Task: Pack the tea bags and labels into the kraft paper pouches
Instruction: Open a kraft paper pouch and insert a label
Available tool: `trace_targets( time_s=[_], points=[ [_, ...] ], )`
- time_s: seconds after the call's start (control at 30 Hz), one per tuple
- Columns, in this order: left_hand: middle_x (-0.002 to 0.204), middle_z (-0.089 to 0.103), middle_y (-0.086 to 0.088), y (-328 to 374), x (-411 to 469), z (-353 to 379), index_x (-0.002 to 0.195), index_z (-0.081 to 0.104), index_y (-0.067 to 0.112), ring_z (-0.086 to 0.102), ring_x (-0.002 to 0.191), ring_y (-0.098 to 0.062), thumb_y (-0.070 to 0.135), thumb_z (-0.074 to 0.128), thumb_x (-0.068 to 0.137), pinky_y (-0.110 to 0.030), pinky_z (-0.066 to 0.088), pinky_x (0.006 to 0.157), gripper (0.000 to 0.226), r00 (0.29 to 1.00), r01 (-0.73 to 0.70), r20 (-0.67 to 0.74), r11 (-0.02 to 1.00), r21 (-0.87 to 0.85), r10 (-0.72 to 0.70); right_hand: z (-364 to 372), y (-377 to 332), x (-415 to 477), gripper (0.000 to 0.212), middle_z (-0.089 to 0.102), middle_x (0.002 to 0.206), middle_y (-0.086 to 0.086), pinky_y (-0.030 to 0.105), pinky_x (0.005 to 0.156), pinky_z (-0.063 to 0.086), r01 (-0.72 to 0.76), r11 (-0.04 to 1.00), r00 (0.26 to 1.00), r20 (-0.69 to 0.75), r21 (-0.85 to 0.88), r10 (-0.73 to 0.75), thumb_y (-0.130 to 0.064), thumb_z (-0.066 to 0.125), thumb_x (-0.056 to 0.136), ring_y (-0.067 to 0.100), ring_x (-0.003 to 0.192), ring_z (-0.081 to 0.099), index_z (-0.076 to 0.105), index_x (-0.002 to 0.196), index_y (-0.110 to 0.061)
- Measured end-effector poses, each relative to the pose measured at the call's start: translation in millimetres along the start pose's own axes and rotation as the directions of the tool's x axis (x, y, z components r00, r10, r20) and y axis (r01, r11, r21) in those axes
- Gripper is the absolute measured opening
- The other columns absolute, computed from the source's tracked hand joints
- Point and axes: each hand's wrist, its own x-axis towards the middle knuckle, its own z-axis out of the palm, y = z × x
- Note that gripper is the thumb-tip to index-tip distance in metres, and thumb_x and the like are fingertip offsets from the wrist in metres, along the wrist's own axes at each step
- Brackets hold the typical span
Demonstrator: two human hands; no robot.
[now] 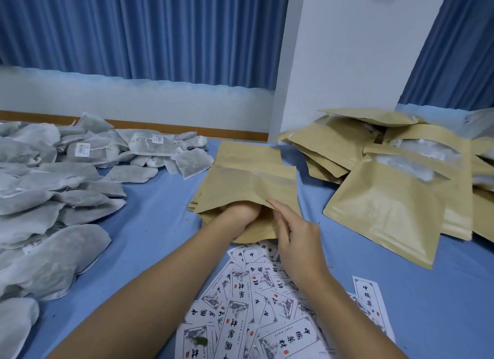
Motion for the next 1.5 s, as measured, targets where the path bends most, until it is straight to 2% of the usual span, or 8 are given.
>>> trace_targets(
  time_s=[0.27, 0.37, 0.47, 0.63, 0.8, 1.13, 1.3, 1.5],
  points=[
    [0.098, 0.073, -0.001, -24, -66, -4, 0.102, 0.073, 0.011, 0.065, 0.092, -0.018, 0.004, 0.049, 0.091, -0.038, 0.052, 0.086, 0.027, 0.905, -0.368, -0.258, 0.927, -0.071, 0.340, 5, -2, -2, 0.034, 0.049, 0.066, -0.034, 0.001, 0.063, 0.035, 0.025, 0.999, 0.999, 0.025, -0.032, -0.024, -0.001, 0.058, 0.098, -0.013, 0.067, 0.054, 0.070, 0.126, -0.017],
    [0.075, 0.072, 0.000, -37, -84, -30, 0.095, 0.075, 0.010, 0.065, 0.065, -0.016, 0.011, 0.055, 0.088, -0.035, 0.055, 0.063, 0.021, 0.727, -0.405, -0.592, 0.913, 0.039, 0.348, 8, -4, 1, 0.034, 0.048, 0.061, -0.034, 0.001, 0.061, 0.035, 0.034, 0.998, 0.999, 0.022, -0.058, -0.033, -0.001, 0.057, 0.099, -0.012, 0.065, 0.054, 0.069, 0.127, -0.016],
    [0.078, 0.071, 0.003, -57, -90, -68, 0.092, 0.074, 0.017, 0.066, 0.072, -0.020, 0.024, 0.050, 0.086, -0.035, 0.053, 0.067, 0.026, 0.595, -0.207, -0.761, 0.965, 0.164, 0.257, 15, -8, 6, 0.033, 0.050, 0.069, -0.032, 0.002, 0.063, 0.038, 0.014, 0.996, 0.998, 0.066, -0.084, -0.009, -0.007, 0.054, 0.102, -0.011, 0.069, 0.056, 0.067, 0.130, -0.017],
    [0.151, 0.032, -0.012, -123, -78, -124, 0.129, 0.049, 0.027, 0.025, 0.142, -0.039, 0.035, 0.057, 0.083, -0.070, 0.014, 0.108, 0.047, 0.747, 0.584, -0.592, 0.725, 0.365, -0.303, 35, -18, 21, 0.032, 0.063, 0.075, -0.007, 0.015, 0.063, 0.038, 0.008, 0.991, 0.994, 0.105, -0.137, 0.006, -0.012, 0.050, 0.103, 0.009, 0.066, 0.057, 0.066, 0.131, -0.017],
    [0.144, 0.037, -0.026, -167, -80, -119, 0.136, 0.043, 0.018, 0.035, 0.134, -0.046, 0.030, 0.050, 0.095, -0.055, 0.035, 0.104, 0.044, 0.683, 0.730, -0.421, 0.571, 0.376, -0.597, 56, -25, 36, 0.027, 0.071, 0.082, 0.013, 0.039, 0.068, 0.053, -0.011, 0.982, 0.993, 0.111, -0.188, 0.032, -0.014, 0.048, 0.104, 0.034, 0.071, 0.064, 0.068, 0.123, -0.015],
    [0.091, 0.068, 0.001, -118, -77, -75, 0.090, 0.065, 0.018, 0.059, 0.091, -0.024, 0.029, 0.067, 0.091, -0.043, 0.046, 0.079, 0.011, 0.673, 0.143, -0.729, 0.989, -0.043, -0.129, 70, -8, 27, 0.032, 0.062, 0.071, -0.004, 0.019, 0.061, 0.038, -0.096, 0.983, 0.995, 0.019, -0.159, 0.100, -0.015, 0.049, 0.104, 0.002, 0.055, 0.055, 0.065, 0.131, -0.021],
    [0.098, 0.053, 0.001, -104, -77, -64, 0.094, 0.075, 0.018, 0.049, 0.086, -0.025, 0.013, 0.075, 0.086, -0.037, 0.039, 0.076, 0.010, 0.334, -0.222, -0.907, 0.957, 0.188, 0.256, 65, -2, 28, 0.032, 0.056, 0.063, -0.011, 0.014, 0.062, 0.034, -0.153, 0.979, 0.988, -0.036, -0.133, 0.149, -0.015, 0.049, 0.104, -0.002, 0.055, 0.052, 0.067, 0.129, -0.020],
    [0.089, 0.052, -0.009, -86, -84, -43, 0.106, 0.073, 0.005, 0.050, 0.075, -0.026, 0.001, 0.068, 0.092, -0.038, 0.045, 0.061, 0.015, 0.428, -0.527, -0.629, 0.745, 0.409, 0.649, 66, -3, 28, 0.032, 0.066, 0.078, 0.003, 0.022, 0.065, 0.038, -0.121, 0.989, 0.992, -0.031, -0.080, 0.119, -0.018, 0.048, 0.104, 0.021, 0.065, 0.057, 0.066, 0.130, -0.020]
  ],
)
